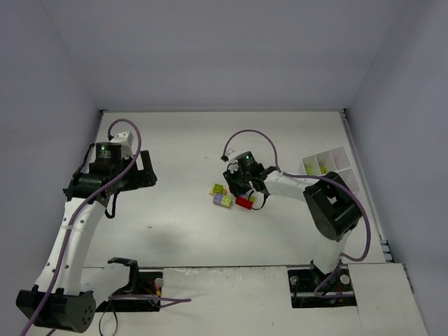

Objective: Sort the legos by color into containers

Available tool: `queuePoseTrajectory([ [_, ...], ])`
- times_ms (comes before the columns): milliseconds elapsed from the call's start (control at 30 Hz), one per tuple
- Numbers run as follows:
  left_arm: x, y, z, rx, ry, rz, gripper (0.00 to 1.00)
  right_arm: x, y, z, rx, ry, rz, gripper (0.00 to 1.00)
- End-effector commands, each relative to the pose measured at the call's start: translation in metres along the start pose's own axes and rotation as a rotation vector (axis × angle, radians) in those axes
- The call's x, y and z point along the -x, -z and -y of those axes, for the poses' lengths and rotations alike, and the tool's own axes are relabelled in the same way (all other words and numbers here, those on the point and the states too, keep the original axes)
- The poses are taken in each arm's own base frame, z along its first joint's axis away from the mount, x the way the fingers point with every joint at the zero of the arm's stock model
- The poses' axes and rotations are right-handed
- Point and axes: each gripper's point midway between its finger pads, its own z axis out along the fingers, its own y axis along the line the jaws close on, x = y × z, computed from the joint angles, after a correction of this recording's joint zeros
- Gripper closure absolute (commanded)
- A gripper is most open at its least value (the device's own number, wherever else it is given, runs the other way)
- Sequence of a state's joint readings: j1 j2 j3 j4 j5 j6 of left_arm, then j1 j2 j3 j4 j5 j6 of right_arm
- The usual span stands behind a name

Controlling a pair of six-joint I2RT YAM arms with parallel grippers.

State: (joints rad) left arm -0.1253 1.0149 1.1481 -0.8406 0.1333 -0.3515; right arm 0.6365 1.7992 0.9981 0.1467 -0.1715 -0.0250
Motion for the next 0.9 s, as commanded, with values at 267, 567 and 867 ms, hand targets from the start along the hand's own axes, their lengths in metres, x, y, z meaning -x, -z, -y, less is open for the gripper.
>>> queuePoseTrajectory([
  [267, 0.012, 0.005, 0.004, -0.010, -0.019, 0.045, 0.15, 0.063, 0.049, 0.056, -0.213, -0.022, 0.215, 0.99],
  [567, 0.015, 0.001, 0.007, -0.025, -0.018, 0.044, 0.15, 0.042, 0.157, 0.193, -0.643, -0.223, 0.268, 1.00],
  [867, 0.018, 0.000, 0.009, -0.031, -0.020, 0.045, 0.15, -0.015, 0.231, 0.279, -0.931, -0.453, 0.267, 1.00],
])
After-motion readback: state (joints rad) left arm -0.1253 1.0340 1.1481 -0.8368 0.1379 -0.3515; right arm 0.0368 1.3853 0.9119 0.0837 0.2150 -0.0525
